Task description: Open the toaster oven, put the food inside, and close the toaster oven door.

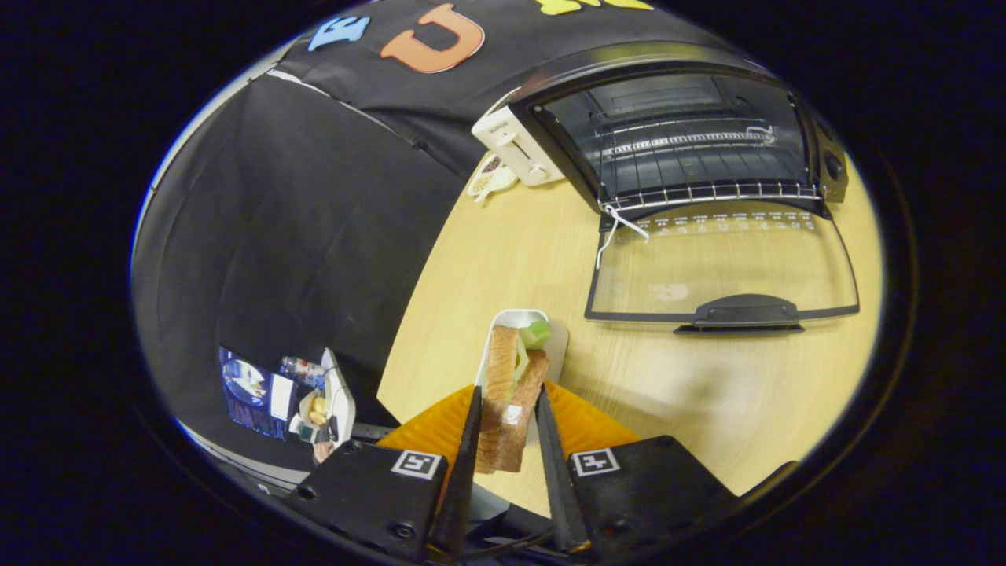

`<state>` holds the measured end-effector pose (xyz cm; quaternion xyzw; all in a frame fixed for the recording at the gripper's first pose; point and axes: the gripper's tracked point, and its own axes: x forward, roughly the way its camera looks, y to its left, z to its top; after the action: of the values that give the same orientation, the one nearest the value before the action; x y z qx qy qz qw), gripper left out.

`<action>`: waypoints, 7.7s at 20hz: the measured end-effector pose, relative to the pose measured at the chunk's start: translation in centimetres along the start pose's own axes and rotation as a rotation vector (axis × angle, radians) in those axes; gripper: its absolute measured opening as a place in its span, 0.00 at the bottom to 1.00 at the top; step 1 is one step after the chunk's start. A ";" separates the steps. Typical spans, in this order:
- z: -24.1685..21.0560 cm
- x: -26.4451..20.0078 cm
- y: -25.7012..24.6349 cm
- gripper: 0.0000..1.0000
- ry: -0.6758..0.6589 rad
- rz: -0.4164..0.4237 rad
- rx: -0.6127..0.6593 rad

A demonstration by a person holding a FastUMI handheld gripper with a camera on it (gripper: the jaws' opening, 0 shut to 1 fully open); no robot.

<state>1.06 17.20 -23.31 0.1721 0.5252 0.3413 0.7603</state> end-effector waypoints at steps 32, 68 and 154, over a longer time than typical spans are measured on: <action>14.7 -10.2 -8.4 0.34 -0.771 0.399 0.613; 22.5 -5.1 -16.5 0.99 -0.791 -0.307 0.246; 7.6 -7.5 -10.5 1.00 -0.785 -0.701 -0.226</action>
<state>9.96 5.26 -21.71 0.0184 0.1874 0.0314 0.9816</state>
